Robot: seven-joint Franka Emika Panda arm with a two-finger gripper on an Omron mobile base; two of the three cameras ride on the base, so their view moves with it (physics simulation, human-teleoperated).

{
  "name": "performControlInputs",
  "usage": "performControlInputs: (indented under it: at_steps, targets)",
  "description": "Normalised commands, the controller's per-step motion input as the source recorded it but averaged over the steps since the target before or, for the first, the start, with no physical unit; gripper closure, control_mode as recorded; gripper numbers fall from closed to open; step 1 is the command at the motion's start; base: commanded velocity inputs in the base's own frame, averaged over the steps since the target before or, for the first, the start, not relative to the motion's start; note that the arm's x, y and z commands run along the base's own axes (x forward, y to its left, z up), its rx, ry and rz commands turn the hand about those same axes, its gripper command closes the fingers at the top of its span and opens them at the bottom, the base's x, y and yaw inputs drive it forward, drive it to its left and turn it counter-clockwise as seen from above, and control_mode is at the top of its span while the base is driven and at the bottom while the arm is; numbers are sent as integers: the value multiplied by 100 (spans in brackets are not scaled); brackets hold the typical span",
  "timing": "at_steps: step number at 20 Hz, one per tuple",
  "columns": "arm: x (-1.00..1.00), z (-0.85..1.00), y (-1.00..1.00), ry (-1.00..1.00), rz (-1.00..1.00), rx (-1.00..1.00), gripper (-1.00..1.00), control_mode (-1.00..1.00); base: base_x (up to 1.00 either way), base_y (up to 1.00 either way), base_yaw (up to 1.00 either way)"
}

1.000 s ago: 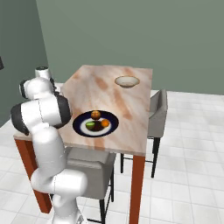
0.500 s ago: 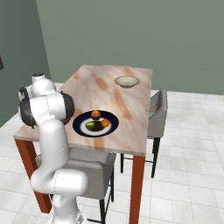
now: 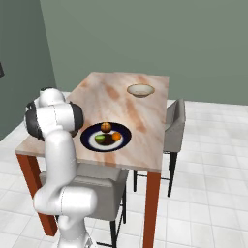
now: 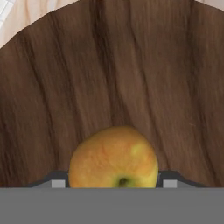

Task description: Take the fruits from the plate on the dining counter and place two fruits in each bowl.

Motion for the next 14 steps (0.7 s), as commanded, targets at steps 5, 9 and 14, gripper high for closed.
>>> performControlInputs:
  at_steps: [5,9,14]
  targets:
    - [0,0,0,0,0,0,-100,-100,0,0,0]
    - [0,0,0,0,0,0,-100,-100,0,0,0]
    - [0,0,-1,0,0,0,-100,-100,0,0,0]
